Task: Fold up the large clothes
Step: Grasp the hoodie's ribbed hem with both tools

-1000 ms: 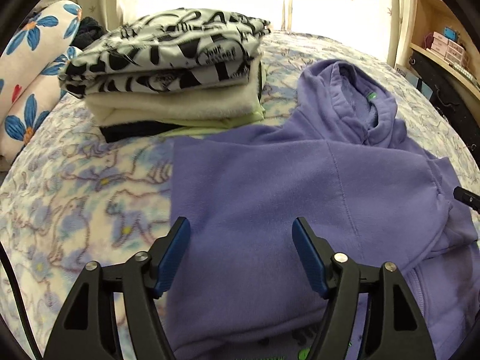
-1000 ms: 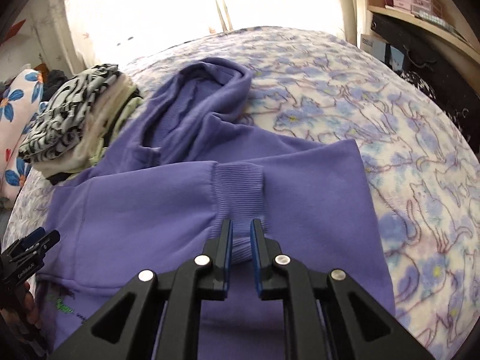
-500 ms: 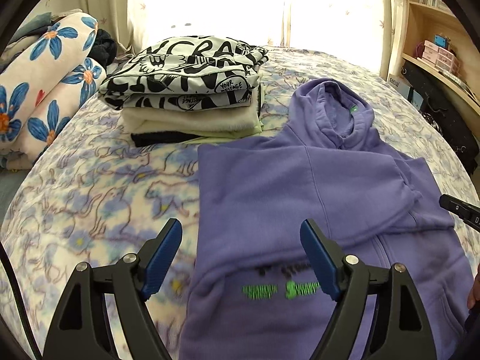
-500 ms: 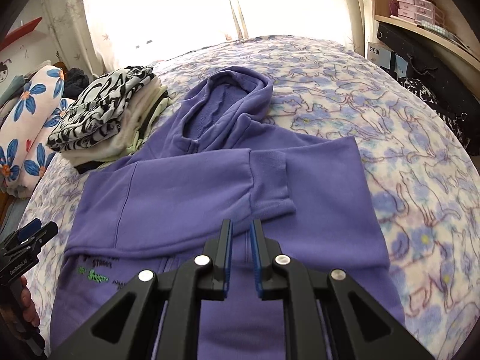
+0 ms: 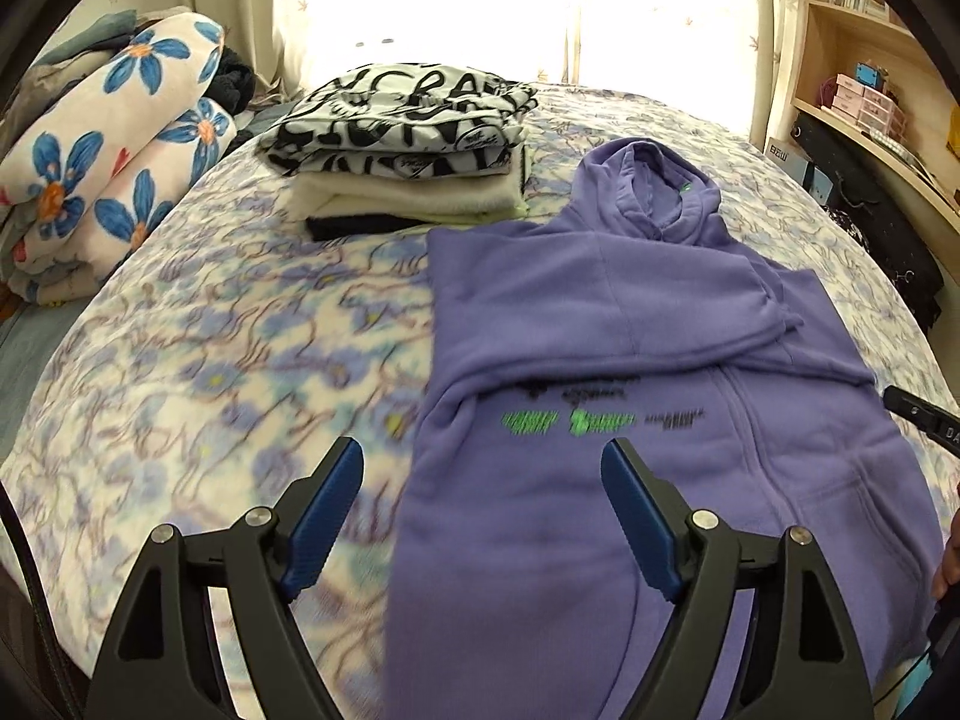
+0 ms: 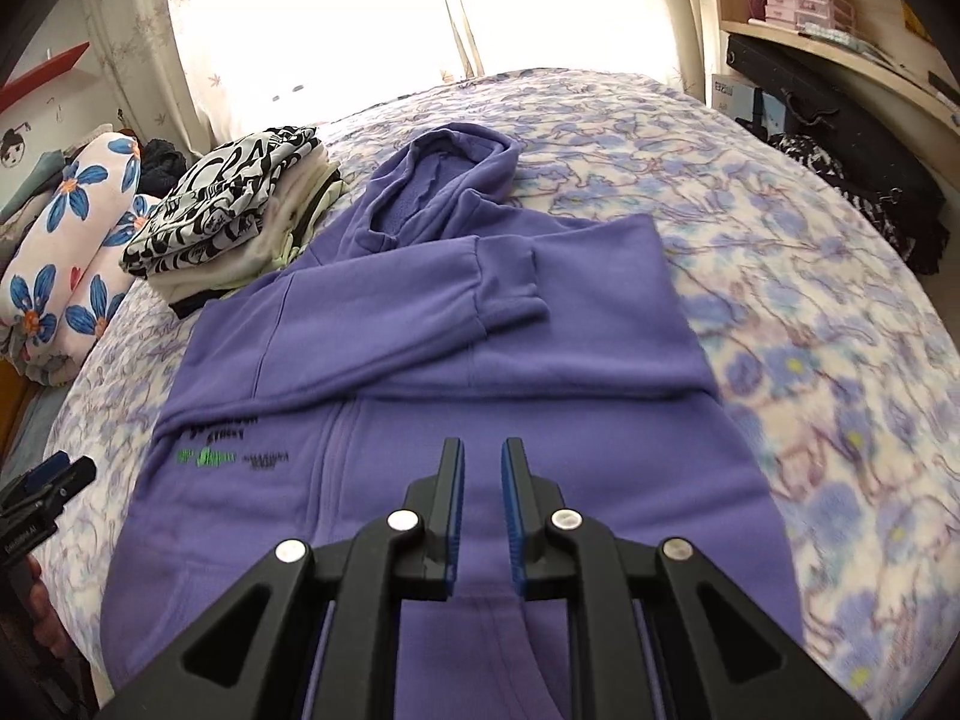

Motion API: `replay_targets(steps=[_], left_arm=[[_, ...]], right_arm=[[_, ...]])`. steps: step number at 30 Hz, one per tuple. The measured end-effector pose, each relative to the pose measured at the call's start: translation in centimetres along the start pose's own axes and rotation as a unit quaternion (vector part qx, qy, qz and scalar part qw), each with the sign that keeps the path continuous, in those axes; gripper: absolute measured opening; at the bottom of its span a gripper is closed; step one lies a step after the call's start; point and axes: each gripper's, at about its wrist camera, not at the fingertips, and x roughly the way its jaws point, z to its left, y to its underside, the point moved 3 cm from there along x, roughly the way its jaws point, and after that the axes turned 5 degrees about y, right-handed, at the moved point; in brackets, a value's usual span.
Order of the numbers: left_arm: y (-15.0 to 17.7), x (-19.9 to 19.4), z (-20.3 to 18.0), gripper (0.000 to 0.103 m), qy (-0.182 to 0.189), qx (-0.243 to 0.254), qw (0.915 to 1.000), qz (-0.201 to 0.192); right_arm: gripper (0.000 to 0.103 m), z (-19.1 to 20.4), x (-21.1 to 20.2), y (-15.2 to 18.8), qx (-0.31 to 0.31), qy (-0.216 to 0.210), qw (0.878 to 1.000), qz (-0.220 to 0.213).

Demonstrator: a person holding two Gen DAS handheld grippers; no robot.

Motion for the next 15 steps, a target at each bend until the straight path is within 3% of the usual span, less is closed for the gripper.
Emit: replay_targets(steps=[4,10,15], left_arm=[[2.2,-1.8,1.9,0.081,-0.001,-0.014,0.9999,0.008],[5.7,-3.5,4.3,0.081,-0.002,-0.038,0.999,0.024],[8.4,-3.5,5.4,0.081,0.017,-0.056,0.9968,0.054]], right_arm=[[0.025,-1.5,-2.6,1.7,-0.005,0.005,1.0,-0.011],[0.025,-3.5,-5.3,3.9,0.001,0.016,1.0,-0.02],[0.026,-4.8,-6.0,6.1,0.01,0.024,1.0,-0.01]])
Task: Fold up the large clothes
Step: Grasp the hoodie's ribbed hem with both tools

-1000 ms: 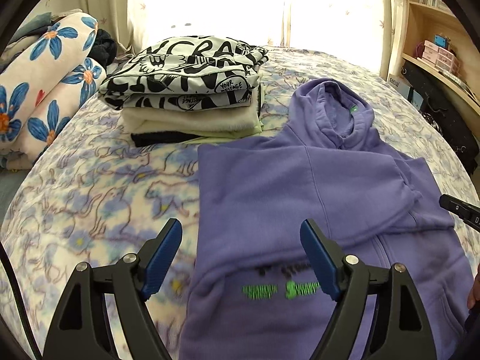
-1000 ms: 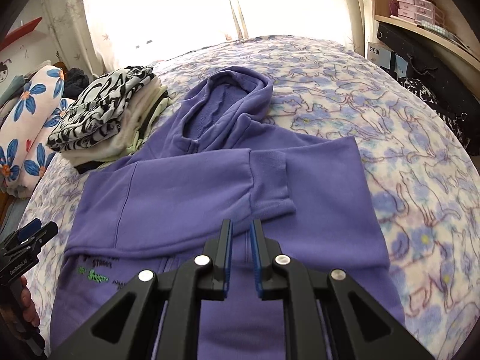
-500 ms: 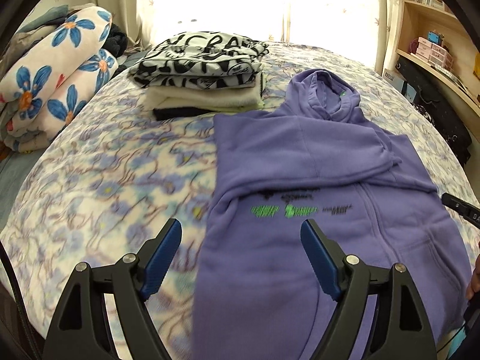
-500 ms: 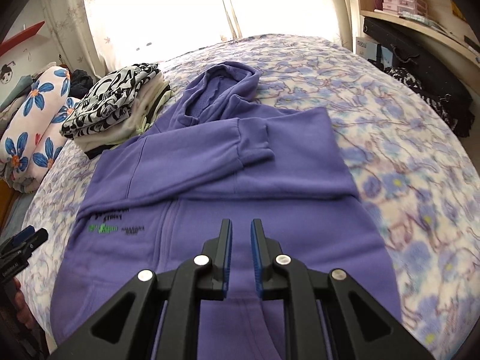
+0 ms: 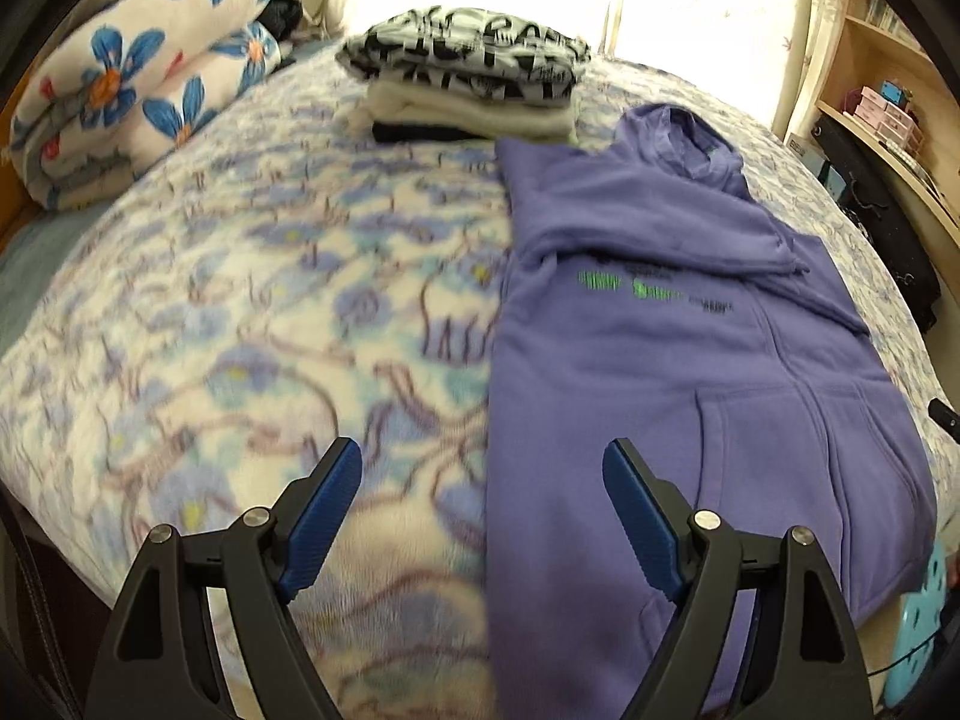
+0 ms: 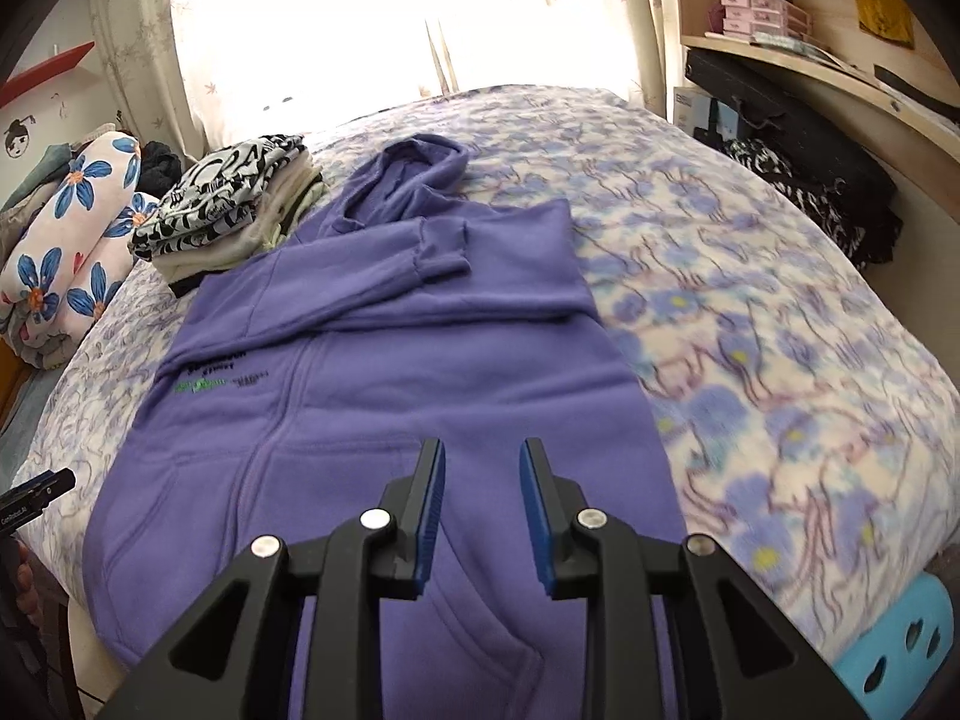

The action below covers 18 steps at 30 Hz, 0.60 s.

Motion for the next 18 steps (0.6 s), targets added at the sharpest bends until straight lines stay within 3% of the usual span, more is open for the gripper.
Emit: replay_targets(steps=[3,9,18], left_arm=[[1.4,0.6,0.3,0.081,0.025,-0.004,0.9994,0.023],[4.4,1.0,0.4,0.081,0.115,-0.012,0.9918,0.055],[6.7,0.8,-0.8,0.081,0.156,0.003,0.9856,0.064]], right_arm=[[0.026,-1.1,-0.1,1.5,0.01,-0.007,1.0,0.015],[0.026,-4.5,-0.7,3.6,0.034,-0.022,0.998,0.036],[0.026,-10.0,-1.5,7.5,0.065,-0.029,0.994,0.078]])
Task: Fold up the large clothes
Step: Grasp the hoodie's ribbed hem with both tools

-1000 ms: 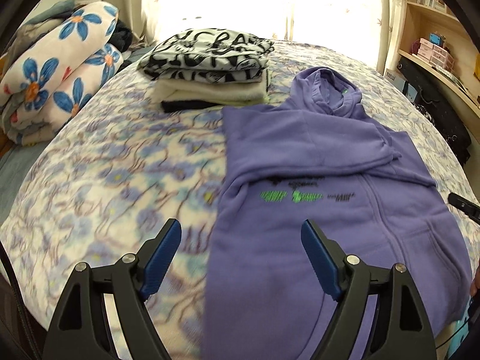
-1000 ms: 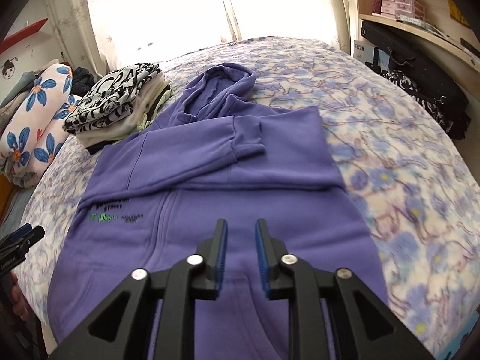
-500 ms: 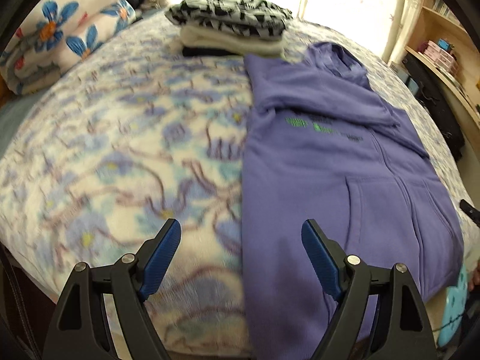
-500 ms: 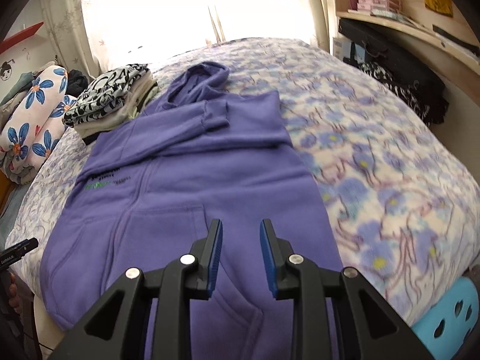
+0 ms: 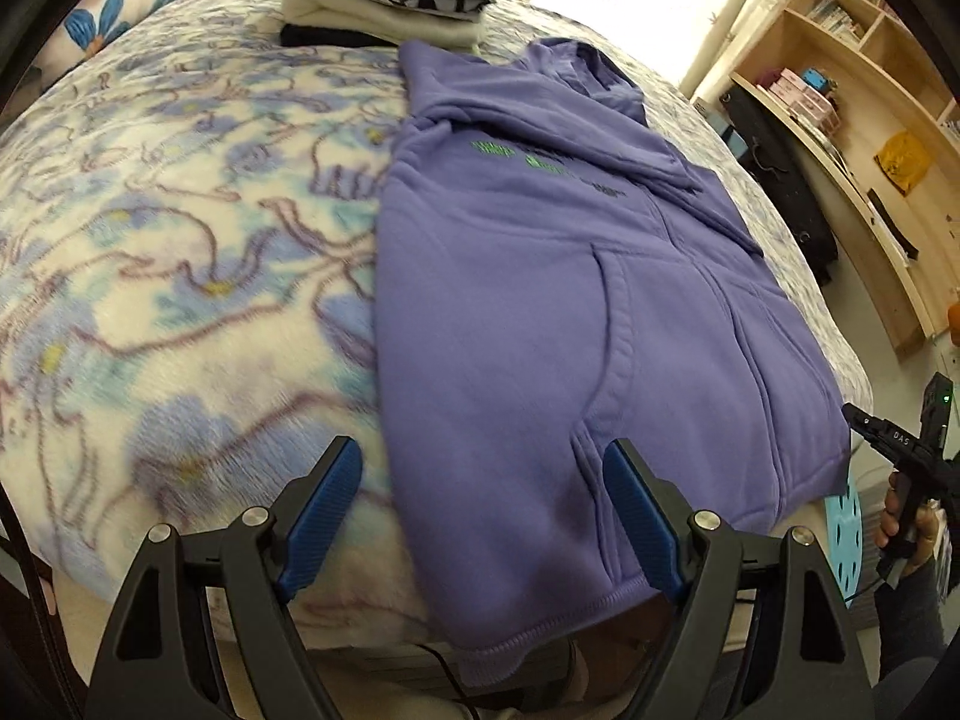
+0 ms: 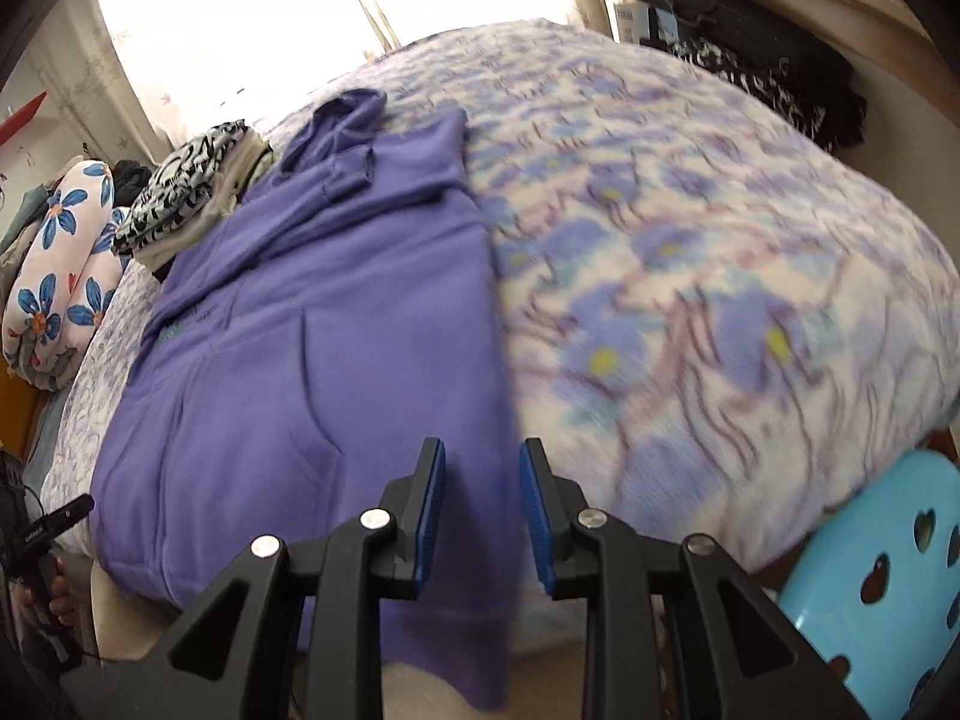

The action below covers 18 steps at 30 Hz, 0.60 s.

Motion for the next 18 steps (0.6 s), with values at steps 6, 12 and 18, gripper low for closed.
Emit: replay_targets(steps=[6,12,18], left_arm=[[1.2,0.5,-1.3,0.082,0.006,0.022,0.9994,0.024],[2.1,0.8,-1.6,0.081,0.026,0.019,0.9986,0.042],[2.1,1.5,-1.4,0.081,0.037,0.023,0.9974,0.057]], right_arm=[[0.026,0.0,0.3,1.8,-0.005,-0.042,0.999,0.019],[0.03,-0.4,0.3,2.9,0.003,-0.084,0.996,0.039],[0.037,-0.6,0.3,3.7,0.008,-0.113,0.992,0.047]])
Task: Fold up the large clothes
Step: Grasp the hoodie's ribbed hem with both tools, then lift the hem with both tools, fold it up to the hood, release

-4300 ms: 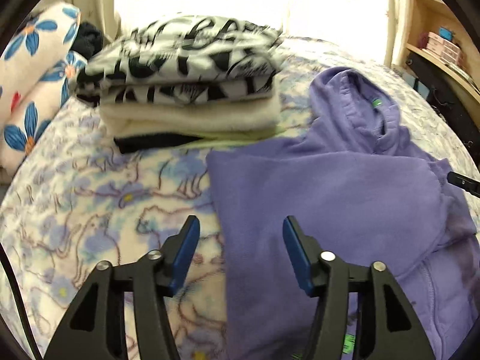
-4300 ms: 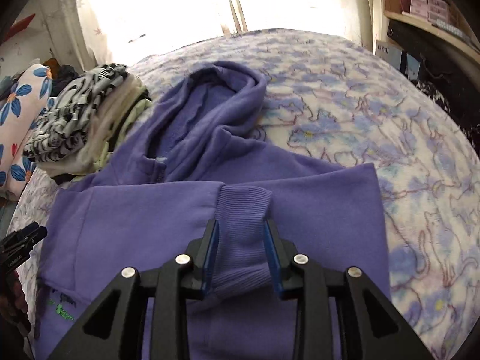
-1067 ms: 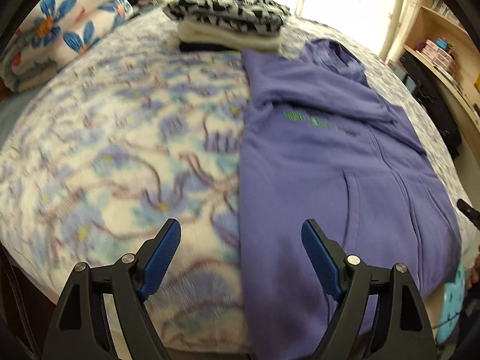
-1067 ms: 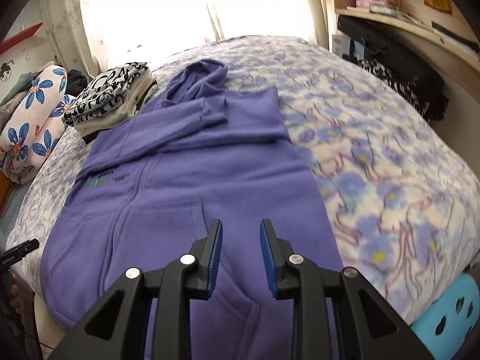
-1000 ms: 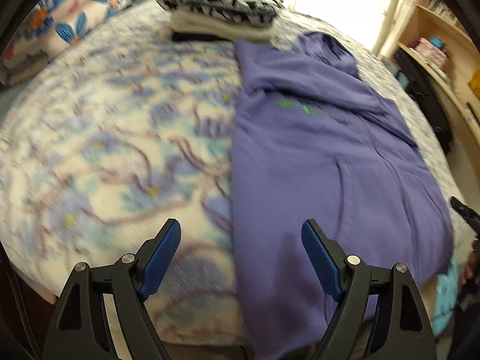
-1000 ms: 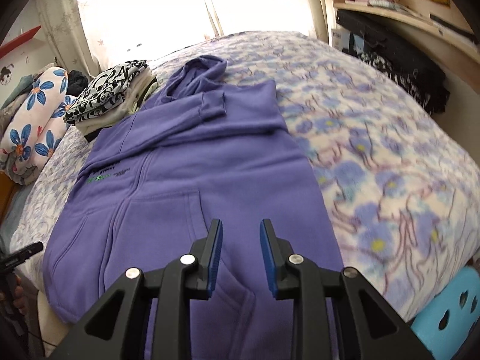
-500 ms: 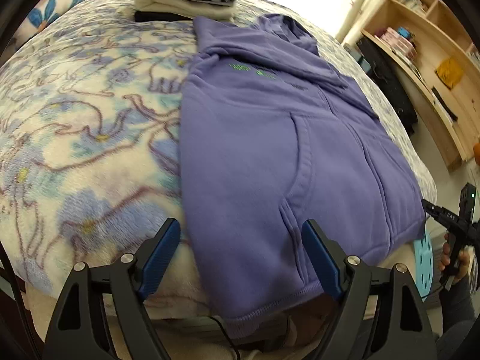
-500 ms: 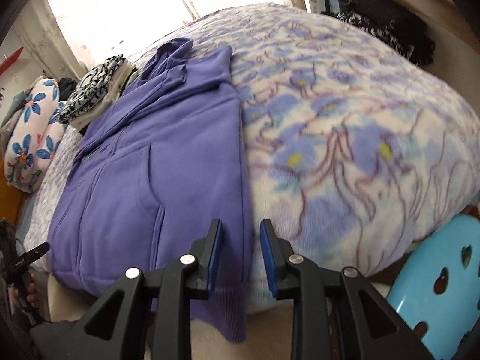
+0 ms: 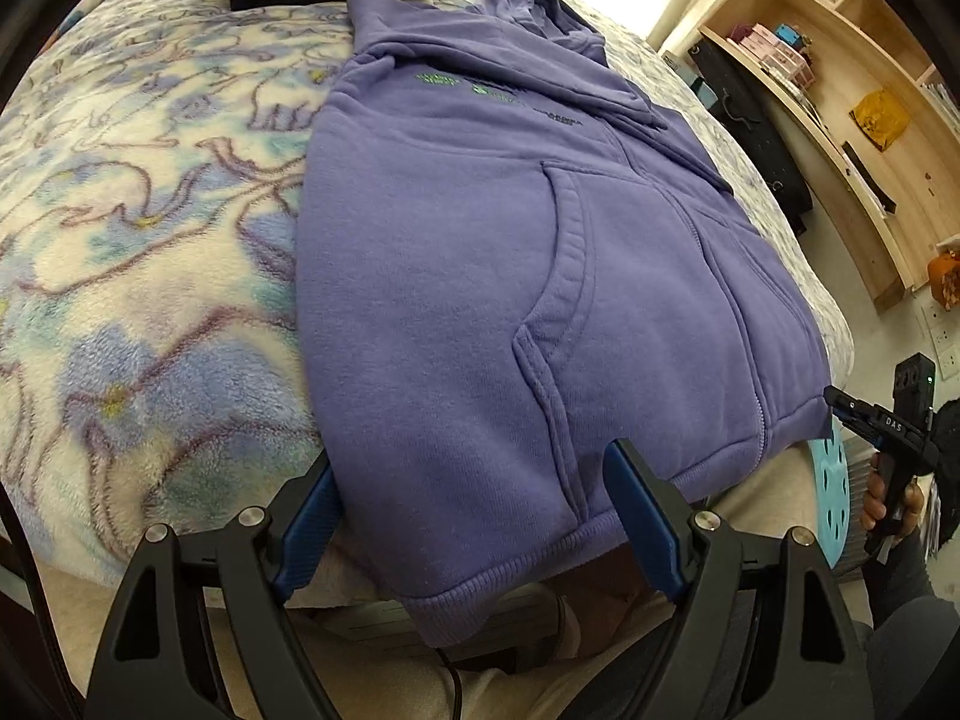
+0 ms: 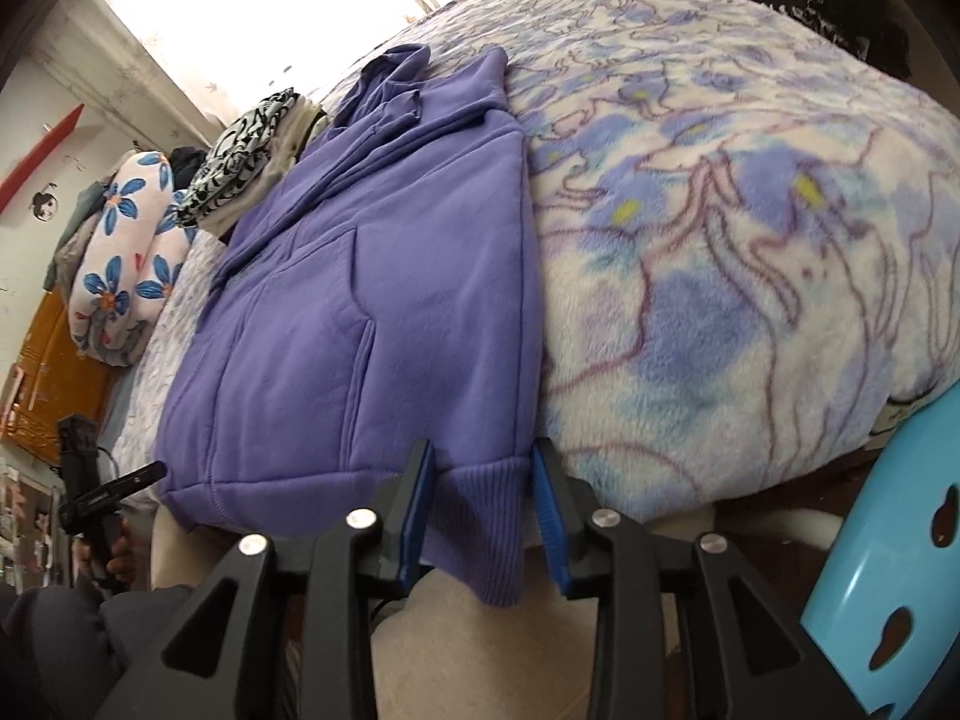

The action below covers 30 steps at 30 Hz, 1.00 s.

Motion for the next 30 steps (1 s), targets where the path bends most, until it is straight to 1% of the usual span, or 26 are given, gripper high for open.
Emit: replay_targets(steps=[1,2,3,4,6,7,8,9,10,12,14,18,19,21,22,24,29,30], left_arm=[[0.0,0.2,0.0,0.081,0.0,0.005,1.0,0.004],[0.0,0.4,-0.2,0.074,-0.003,0.014,0.9999,0.009],[0.0,0.4,-0.4,0.058,-0.011,0.025,0.9995,0.013],[0.0,0.4,-0.5,0.051,-0.011,0.028,0.9994,0.014],[-0.3,0.3,-0.6,0.027,0.017,0.013,0.9996,0.016],[-0.4,0.3,-0.6,0.023,0.025,0.005,0.9996,0.015],[-0.7,0.1,-0.5,0.013,0.034,-0.005,0.9993,0.014],[-1.0,0.0,-0.5,0.011,0.039,-0.013,0.9991,0.012],[-1.3,-0.3,-0.5,0.01,0.045,-0.021,0.9987,0.01],[-1.9,-1.0,-0.9,0.009,0.06,-0.029,0.9978,-0.002],[-3.0,-2.1,-1.5,0.009,0.083,-0.034,0.9956,-0.026],[-6.6,-4.7,-2.2,0.009,0.134,-0.066,0.9853,-0.083],[-8.0,-5.3,-2.2,0.009,0.147,-0.08,0.9811,-0.096],[-10.5,-6.0,-2.2,0.009,0.161,-0.097,0.9753,-0.115],[-12.2,-6.3,-2.3,0.009,0.16,-0.101,0.9738,-0.126],[-15.4,-6.6,-2.2,0.009,0.157,-0.102,0.9723,-0.14],[-23.1,-6.4,-1.3,0.011,0.14,-0.112,0.97,-0.165],[-25.1,-5.9,-1.0,0.013,0.131,-0.111,0.9703,-0.17]], right_arm=[[0.039,0.1,0.3,0.0,-0.002,0.0,1.0,0.002],[0.04,0.3,0.5,0.0,-0.004,-0.001,1.0,0.002],[0.04,0.3,0.7,-0.1,-0.004,0.0,1.0,0.003],[0.04,0.5,1.0,-0.2,-0.006,0.003,1.0,0.004],[0.04,0.7,1.1,-0.4,-0.011,0.006,1.0,0.005],[0.033,0.9,1.2,-0.6,-0.016,0.008,1.0,0.004],[0.026,1.3,1.1,-0.7,-0.023,0.007,1.0,0.002],[0.015,1.7,0.9,-1.0,-0.028,0.005,1.0,-0.003],[0.013,1.9,0.7,-1.2,-0.029,0.003,1.0,-0.006],[0.012,2.5,0.0,-1.9,-0.021,-0.02,0.999,-0.023],[0.011,3.2,-0.9,-3.1,-0.009,-0.054,0.998,-0.043],[0.011,5.1,-2.4,-6.6,0.002,-0.106,0.99,-0.09],[0.011,5.5,-2.7,-7.7,0.007,-0.119,0.988,-0.1],[0.011,6.2,-3.1,-10.8,0.016,-0.138,0.982,-0.124],[0.011,6.6,-3.2,-12.1,0.02,-0.142,0.981,-0.131],[0.011,7.0,-3.0,-15.6,0.027,-0.148,0.977,-0.149],[0.011,7.0,-1.1,-23.3,0.055,-0.135,0.975,-0.166],[0.015,7.0,-0.4,-25.0,0.059,-0.128,0.976,-0.168]])
